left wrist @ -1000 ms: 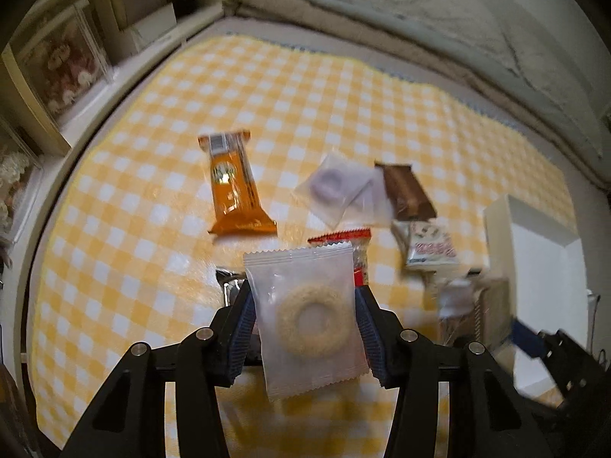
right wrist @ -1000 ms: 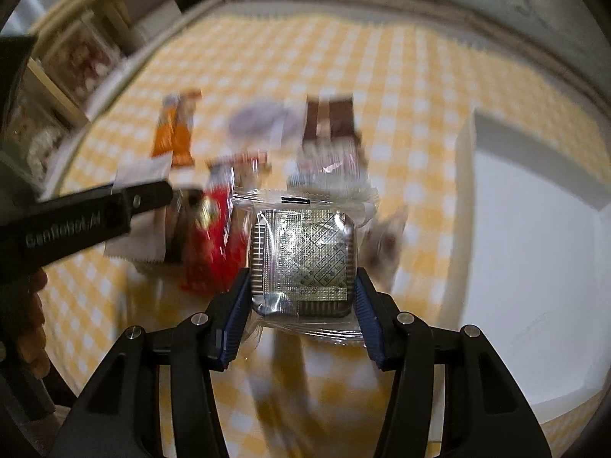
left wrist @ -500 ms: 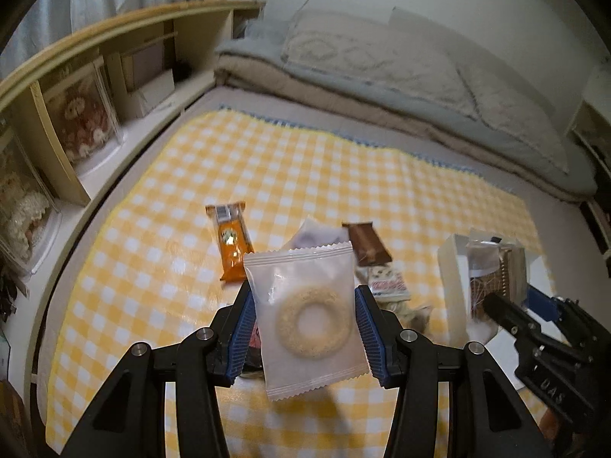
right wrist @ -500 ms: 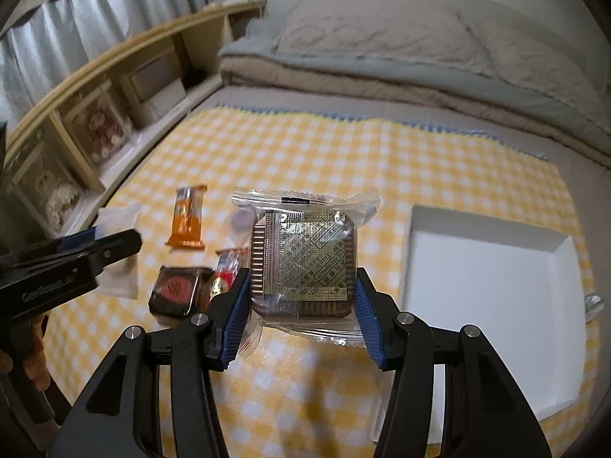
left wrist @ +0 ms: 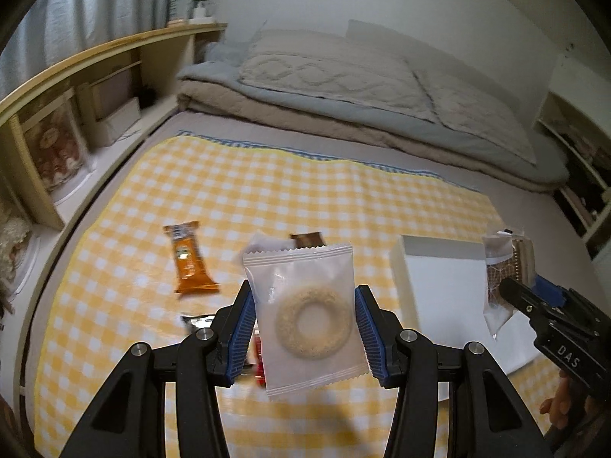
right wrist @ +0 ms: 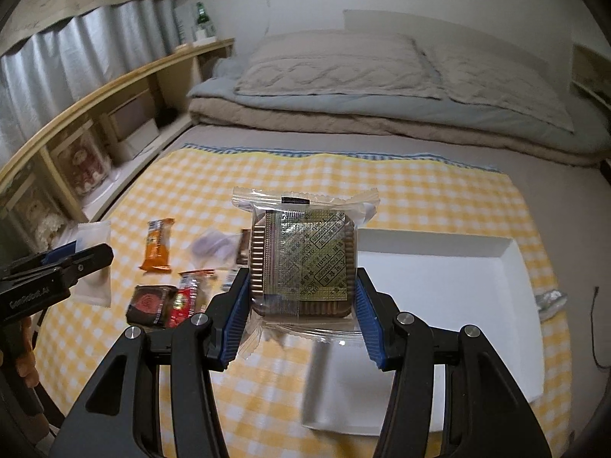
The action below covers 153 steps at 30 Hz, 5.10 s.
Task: Organize snacks
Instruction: 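Carry both packets over the white tray and release them inside, then lift both tools from the tray back toward the remaining snacks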
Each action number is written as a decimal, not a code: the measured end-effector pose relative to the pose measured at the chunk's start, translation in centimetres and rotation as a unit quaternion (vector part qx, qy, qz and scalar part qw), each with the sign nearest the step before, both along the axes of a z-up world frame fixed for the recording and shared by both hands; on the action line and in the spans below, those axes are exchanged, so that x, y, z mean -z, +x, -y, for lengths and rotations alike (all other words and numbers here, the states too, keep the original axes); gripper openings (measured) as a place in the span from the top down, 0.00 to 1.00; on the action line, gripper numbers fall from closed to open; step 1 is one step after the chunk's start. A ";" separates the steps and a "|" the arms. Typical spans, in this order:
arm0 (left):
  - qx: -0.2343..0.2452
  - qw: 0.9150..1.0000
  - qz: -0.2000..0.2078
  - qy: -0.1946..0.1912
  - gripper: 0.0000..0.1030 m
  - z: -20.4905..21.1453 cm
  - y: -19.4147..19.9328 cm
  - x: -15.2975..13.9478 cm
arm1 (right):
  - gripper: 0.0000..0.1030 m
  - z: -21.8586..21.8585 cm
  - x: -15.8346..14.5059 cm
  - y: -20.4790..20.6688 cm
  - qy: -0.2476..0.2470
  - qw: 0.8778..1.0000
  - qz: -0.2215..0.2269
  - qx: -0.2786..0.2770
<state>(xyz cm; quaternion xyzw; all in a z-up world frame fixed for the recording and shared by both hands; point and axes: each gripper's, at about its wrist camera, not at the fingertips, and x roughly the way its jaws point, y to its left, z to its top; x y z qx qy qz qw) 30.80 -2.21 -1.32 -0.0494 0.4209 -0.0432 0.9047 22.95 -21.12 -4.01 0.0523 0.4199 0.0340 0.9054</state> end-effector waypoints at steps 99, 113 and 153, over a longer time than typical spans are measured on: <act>0.129 0.981 -0.142 0.011 0.00 15.0 5.3 11.7 | 0.00 13.7 8.2 -5.9 -0.002 0.980 -0.167 0.104; 0.103 0.988 -0.115 -0.018 0.00 6.4 3.5 8.0 | 0.00 11.3 4.5 -6.1 0.001 0.987 -0.128 0.102; -0.048 0.985 -0.160 -0.031 0.00 -10.0 8.0 8.9 | 0.38 -9.4 9.7 8.3 0.174 0.961 -0.208 -0.048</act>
